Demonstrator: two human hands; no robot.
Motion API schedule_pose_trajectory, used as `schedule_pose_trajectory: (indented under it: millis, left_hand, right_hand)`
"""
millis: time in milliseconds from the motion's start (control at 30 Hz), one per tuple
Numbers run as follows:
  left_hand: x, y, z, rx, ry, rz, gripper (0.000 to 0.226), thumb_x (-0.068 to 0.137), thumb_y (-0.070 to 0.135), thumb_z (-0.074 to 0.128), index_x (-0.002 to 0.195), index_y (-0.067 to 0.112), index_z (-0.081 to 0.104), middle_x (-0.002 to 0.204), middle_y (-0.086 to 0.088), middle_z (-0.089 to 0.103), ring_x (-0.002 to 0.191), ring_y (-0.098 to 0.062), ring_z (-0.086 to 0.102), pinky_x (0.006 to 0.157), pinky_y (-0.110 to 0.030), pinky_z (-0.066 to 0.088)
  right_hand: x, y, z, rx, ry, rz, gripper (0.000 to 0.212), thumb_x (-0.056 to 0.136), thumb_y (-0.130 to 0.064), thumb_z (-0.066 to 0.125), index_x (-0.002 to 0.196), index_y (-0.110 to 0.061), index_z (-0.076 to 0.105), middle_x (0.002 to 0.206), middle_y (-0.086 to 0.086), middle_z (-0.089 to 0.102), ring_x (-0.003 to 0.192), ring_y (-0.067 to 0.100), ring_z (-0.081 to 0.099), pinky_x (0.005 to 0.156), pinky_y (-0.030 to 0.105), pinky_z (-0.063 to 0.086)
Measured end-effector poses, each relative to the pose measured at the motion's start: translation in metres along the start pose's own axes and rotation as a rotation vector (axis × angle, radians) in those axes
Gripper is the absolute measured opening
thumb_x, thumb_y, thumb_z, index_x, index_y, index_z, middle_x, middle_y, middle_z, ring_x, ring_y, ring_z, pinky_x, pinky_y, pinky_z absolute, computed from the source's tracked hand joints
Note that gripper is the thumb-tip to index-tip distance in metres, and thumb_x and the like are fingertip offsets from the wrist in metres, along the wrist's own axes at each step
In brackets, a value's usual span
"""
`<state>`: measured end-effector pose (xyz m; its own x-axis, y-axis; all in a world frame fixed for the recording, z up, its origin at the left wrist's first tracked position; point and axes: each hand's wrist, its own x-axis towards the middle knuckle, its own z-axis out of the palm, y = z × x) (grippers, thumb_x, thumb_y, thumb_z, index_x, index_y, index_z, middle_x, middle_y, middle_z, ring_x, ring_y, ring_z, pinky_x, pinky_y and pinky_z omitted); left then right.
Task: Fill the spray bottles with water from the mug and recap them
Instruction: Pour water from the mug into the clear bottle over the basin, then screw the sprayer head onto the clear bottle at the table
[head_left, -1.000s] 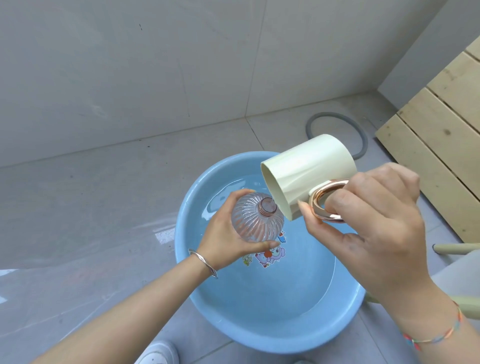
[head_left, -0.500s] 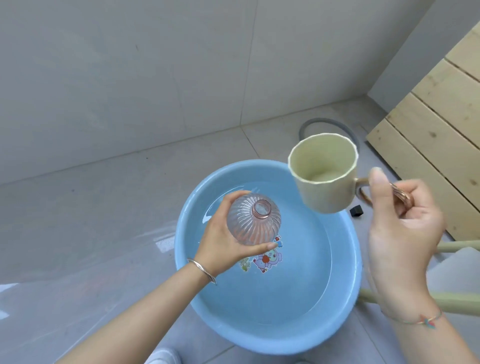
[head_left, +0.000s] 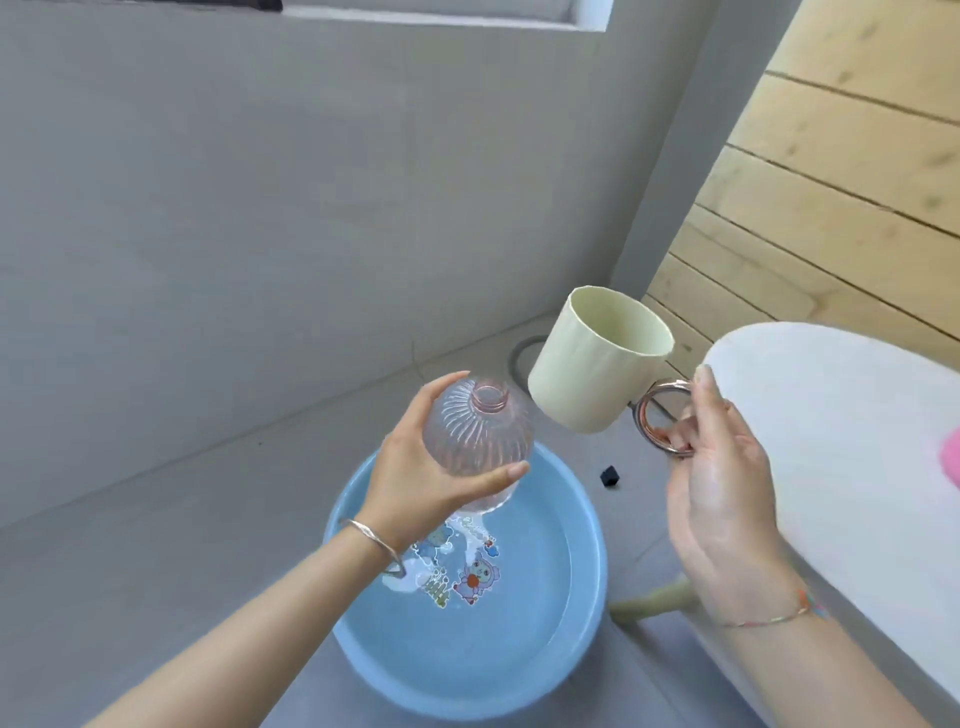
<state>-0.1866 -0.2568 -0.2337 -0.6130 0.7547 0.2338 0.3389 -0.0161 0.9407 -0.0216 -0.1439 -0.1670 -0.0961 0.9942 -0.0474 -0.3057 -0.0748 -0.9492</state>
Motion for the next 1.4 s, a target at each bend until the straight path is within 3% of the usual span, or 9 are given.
schedule_pose_trajectory:
  millis: [300, 500, 733, 967, 1067, 1133, 1267, 1333, 1400]
  left_hand:
    - [-0.007, 0.088, 0.039, 0.011, -0.118, 0.079, 0.086, 0.047, 0.057, 0.088, 0.122, 0.038, 0.052, 0.116, 0.020, 0.064, 0.114, -0.001, 0.058, 0.103, -0.032, 0.045]
    - [-0.018, 0.124, 0.085, -0.038, -0.177, 0.107, 0.083, 0.047, 0.058, 0.086, 0.119, 0.038, 0.052, 0.113, 0.025, 0.063, 0.110, 0.006, 0.056, 0.093, -0.008, 0.039]
    - [-0.028, 0.145, 0.127, -0.100, -0.233, 0.099, 0.084, 0.047, 0.053, 0.089, 0.121, 0.034, 0.053, 0.114, 0.017, 0.066, 0.111, -0.002, 0.060, 0.102, -0.030, 0.046]
    - [-0.034, 0.154, 0.146, -0.102, -0.260, 0.107, 0.086, 0.047, 0.054, 0.089, 0.121, 0.033, 0.052, 0.114, 0.015, 0.065, 0.112, -0.005, 0.060, 0.103, -0.037, 0.046]
    - [-0.037, 0.158, 0.151, -0.096, -0.269, 0.119, 0.085, 0.046, 0.056, 0.088, 0.121, 0.034, 0.052, 0.114, 0.017, 0.065, 0.112, -0.003, 0.059, 0.103, -0.035, 0.046]
    - [-0.039, 0.159, 0.154, -0.094, -0.271, 0.126, 0.084, 0.046, 0.056, 0.087, 0.120, 0.034, 0.052, 0.113, 0.018, 0.064, 0.112, -0.002, 0.059, 0.103, -0.032, 0.045]
    - [-0.043, 0.162, 0.160, -0.086, -0.281, 0.134, 0.083, 0.046, 0.057, 0.087, 0.119, 0.037, 0.051, 0.114, 0.018, 0.063, 0.112, -0.001, 0.058, 0.103, -0.029, 0.044]
    - [-0.046, 0.165, 0.166, -0.085, -0.298, 0.133, 0.083, 0.046, 0.058, 0.085, 0.118, 0.039, 0.050, 0.114, 0.019, 0.062, 0.112, 0.001, 0.057, 0.101, -0.023, 0.043]
    - [-0.048, 0.167, 0.173, -0.095, -0.308, 0.130, 0.083, 0.045, 0.059, 0.085, 0.119, 0.039, 0.049, 0.115, 0.019, 0.062, 0.112, 0.003, 0.056, 0.099, -0.018, 0.042]
  right_hand:
    - [0.022, -0.071, -0.073, -0.047, 0.128, -0.149, 0.041, 0.093, -0.034, 0.059, 0.061, -0.023, 0.036, 0.061, -0.006, 0.031, 0.059, 0.008, 0.032, 0.065, 0.022, 0.027]
    - [0.039, -0.067, -0.125, -0.109, 0.261, -0.127, 0.042, 0.092, -0.030, 0.061, 0.058, -0.021, 0.038, 0.056, -0.008, 0.033, 0.060, 0.009, 0.031, 0.064, 0.023, 0.024]
    - [0.043, -0.057, -0.158, -0.122, 0.320, -0.072, 0.041, 0.095, -0.028, 0.057, 0.061, -0.018, 0.035, 0.060, -0.002, 0.032, 0.055, 0.006, 0.029, 0.055, 0.021, 0.023]
    - [0.045, -0.053, -0.169, -0.133, 0.281, -0.020, 0.041, 0.094, -0.028, 0.059, 0.060, -0.017, 0.038, 0.062, -0.002, 0.036, 0.061, 0.010, 0.032, 0.058, 0.024, 0.025]
    - [0.047, -0.058, -0.174, -0.132, 0.246, 0.013, 0.034, 0.093, -0.026, 0.060, 0.063, -0.016, 0.046, 0.066, -0.003, 0.049, 0.065, 0.007, 0.042, 0.063, 0.017, 0.036]
    - [0.047, -0.062, -0.176, -0.206, 0.185, 0.021, 0.023, 0.093, -0.028, 0.060, 0.075, -0.015, 0.053, 0.074, -0.004, 0.057, 0.072, 0.006, 0.050, 0.063, 0.010, 0.039]
    - [0.044, -0.082, -0.195, -0.407, 0.093, -0.126, 0.022, 0.090, -0.031, 0.063, 0.102, -0.015, 0.055, 0.097, -0.004, 0.059, 0.088, 0.007, 0.054, 0.071, 0.012, 0.040]
    - [0.043, -0.099, -0.216, -0.557, 0.069, -0.253, 0.017, 0.089, -0.024, 0.065, 0.101, -0.013, 0.059, 0.096, -0.005, 0.061, 0.089, 0.008, 0.055, 0.077, 0.015, 0.043]
    - [0.044, -0.110, -0.243, -0.770, 0.043, -0.269, 0.011, 0.086, -0.020, 0.068, 0.093, -0.014, 0.063, 0.090, -0.006, 0.063, 0.090, 0.015, 0.057, 0.078, 0.027, 0.044]
